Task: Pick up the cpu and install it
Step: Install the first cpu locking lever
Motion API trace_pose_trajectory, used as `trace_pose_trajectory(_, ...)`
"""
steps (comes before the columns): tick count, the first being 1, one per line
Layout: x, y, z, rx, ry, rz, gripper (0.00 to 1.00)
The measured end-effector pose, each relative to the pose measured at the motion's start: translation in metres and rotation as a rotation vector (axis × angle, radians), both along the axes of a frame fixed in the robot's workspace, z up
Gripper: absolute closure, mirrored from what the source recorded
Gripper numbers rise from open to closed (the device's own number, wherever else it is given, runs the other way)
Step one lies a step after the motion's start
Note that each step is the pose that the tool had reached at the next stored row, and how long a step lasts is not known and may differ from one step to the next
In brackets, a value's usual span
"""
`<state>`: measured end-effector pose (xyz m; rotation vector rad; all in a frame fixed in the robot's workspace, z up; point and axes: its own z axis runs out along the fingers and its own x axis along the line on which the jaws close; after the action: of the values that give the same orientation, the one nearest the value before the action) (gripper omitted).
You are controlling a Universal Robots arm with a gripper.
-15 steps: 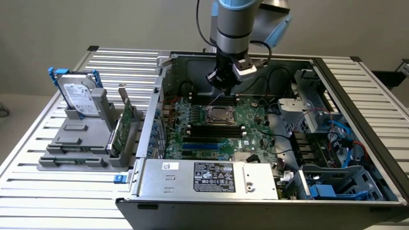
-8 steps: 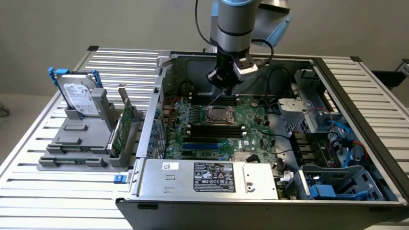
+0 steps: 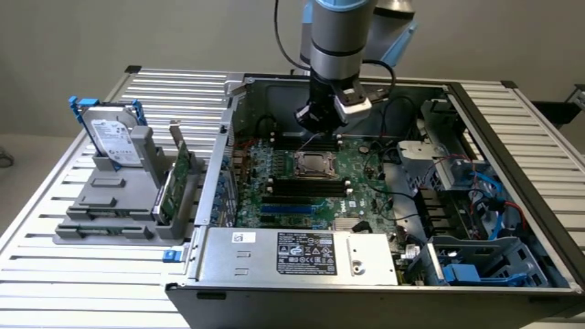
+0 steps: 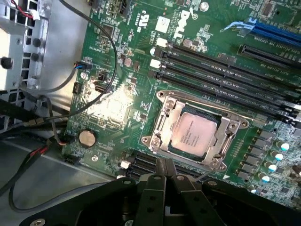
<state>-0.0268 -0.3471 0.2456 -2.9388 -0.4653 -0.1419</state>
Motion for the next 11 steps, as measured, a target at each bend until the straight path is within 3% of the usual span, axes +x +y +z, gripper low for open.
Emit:
trace_pose_trajectory(7,-0.012,-0.0026,0.0063,0.0031,0.0032,0.000,0.89)
trace_pose_trajectory(11,-0.022,-0.0030,0.0077,0.0030,0.0111,0.000,0.89)
